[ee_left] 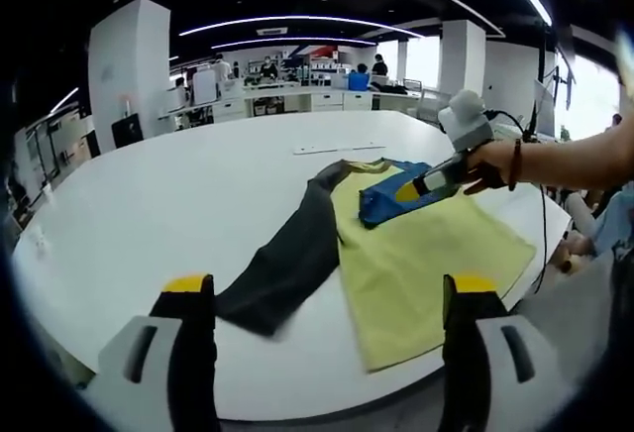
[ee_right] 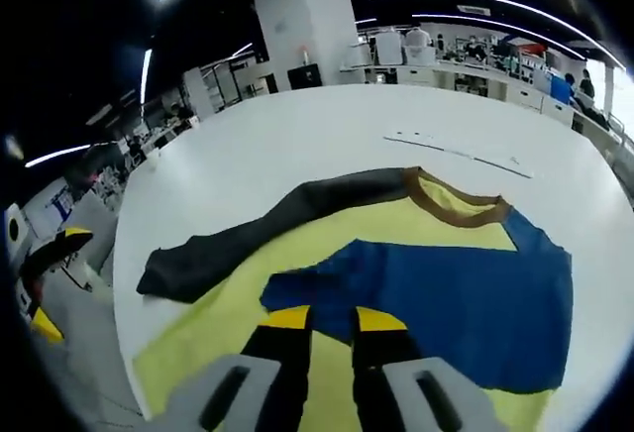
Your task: Fold the garment on the visible template until the final outline fits inside the template.
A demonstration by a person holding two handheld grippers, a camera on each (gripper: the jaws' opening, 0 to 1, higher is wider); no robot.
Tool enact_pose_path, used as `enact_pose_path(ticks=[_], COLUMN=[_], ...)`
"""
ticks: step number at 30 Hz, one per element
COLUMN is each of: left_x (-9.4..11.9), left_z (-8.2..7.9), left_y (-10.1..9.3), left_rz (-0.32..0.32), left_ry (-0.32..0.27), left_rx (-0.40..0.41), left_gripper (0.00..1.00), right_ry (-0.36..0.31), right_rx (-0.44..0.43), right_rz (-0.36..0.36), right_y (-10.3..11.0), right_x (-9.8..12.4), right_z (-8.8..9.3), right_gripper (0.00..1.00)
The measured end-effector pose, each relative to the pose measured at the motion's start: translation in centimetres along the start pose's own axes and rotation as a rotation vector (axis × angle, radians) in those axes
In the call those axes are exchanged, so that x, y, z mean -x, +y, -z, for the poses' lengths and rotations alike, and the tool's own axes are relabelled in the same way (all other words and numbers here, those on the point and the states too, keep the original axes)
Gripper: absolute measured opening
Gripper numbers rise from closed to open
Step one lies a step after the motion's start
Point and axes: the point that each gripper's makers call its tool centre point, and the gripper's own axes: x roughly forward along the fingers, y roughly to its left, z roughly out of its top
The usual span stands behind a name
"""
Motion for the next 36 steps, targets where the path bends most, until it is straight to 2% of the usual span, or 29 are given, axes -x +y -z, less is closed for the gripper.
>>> enact_pose_path(ticks=[5,10,12,16,26,32,36], left_x=[-0.1,-0.1,-0.1,0.0,-0.3,-0.3,-0.3], left_z=[0.1,0.1,0.2,0.2,-0.1,-0.3,-0.2], left_y=[-0.1,0.1,0.4,0.9,0.9,0.8,0.8], left_rz=[0.003,-0.002,-0.014,-0.030,-0.035,-0.035,-0.036], left_ry=[0.002,0.001,0.001,0.001,-0.001,-0.006,-0.003], left_rx=[-0.005,-0.007,-0.002,0.008,0.009,0.009,0.006], left_gripper=[0.92,0.93,0.95,0.97,0.99,0.99,0.99], right_ry=[0.026,0.042,0.042,0.042,0.015,-0.005,-0.016], right_rx=[-0.035,-0.002,0.009,0.025,0.036,0.023,0.001], right_rz=[-0.003,-0.025,-0.035,-0.010,0.083,0.130,0.164], right_y=[0.1,1.0,1.3,0.8,-3.3,-6.1,-8.4], right_x=[-0.6,-1.3,-1.3,-1.2,1.3,3.2,4.8], right_z=[0.9,1.1,1.1,1.1,0.7,1.1,1.8], right_gripper=[0.13,0.15,0.18,0.36,0.71,0.75,0.74])
